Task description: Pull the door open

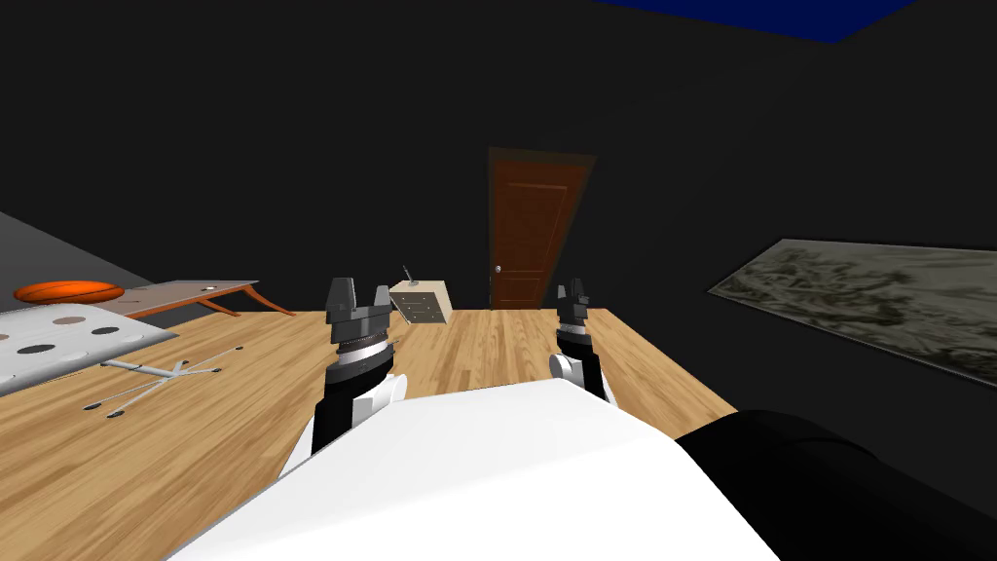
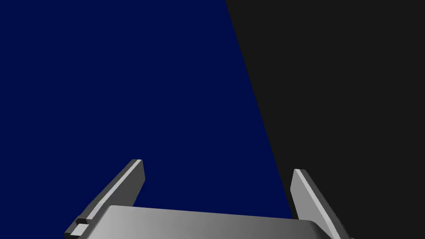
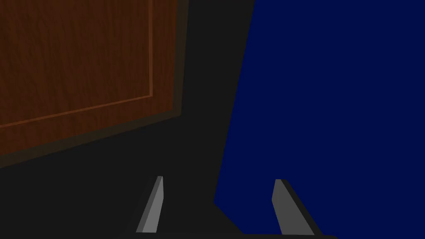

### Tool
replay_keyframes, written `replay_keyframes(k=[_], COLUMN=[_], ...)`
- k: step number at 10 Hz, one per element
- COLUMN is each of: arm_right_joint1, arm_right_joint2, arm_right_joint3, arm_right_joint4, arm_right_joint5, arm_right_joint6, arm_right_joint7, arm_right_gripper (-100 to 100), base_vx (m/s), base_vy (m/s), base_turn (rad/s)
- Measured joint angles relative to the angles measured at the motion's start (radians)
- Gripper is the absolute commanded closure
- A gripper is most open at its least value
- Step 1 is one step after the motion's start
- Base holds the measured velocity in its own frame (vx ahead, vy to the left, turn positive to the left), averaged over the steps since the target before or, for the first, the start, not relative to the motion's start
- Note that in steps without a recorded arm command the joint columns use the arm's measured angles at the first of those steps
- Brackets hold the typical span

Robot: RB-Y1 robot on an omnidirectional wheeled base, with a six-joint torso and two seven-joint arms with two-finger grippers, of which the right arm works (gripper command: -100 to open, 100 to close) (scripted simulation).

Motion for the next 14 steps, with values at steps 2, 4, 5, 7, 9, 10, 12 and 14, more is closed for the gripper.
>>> replay_keyframes(k=[2,4,5,7,9,10,12,14], arm_right_joint1=[-0.002,-0.006,-0.008,-0.011,-0.018,-0.020,-0.022,-0.028], arm_right_joint2=[-0.014,-0.026,-0.033,-0.051,-0.062,-0.070,-0.083,-0.089], arm_right_joint3=[-0.009,-0.016,-0.021,-0.038,-0.048,-0.056,-0.071,-0.082], arm_right_joint4=[0.022,0.052,0.071,0.109,0.160,0.183,0.224,0.263], arm_right_joint5=[0.012,0.028,0.039,0.058,0.085,0.098,0.122,0.144], arm_right_joint6=[-0.008,-0.023,-0.030,-0.048,-0.071,-0.082,-0.101,-0.115], arm_right_joint7=[0.015,0.036,0.051,0.077,0.112,0.129,0.162,0.191], arm_right_gripper=[-100,-100,-100,-100,-100,-100,-100,-100], base_vx=[0.161,0.208,0.210,0.184,0.187,0.186,0.133,0.137], base_vy=[0.031,0.026,0.049,0.038,0.042,0.051,0.036,0.030], base_turn=[-0.002,-0.007,-0.006,-0.010,-0.007,-0.013,-0.005,-0.009])
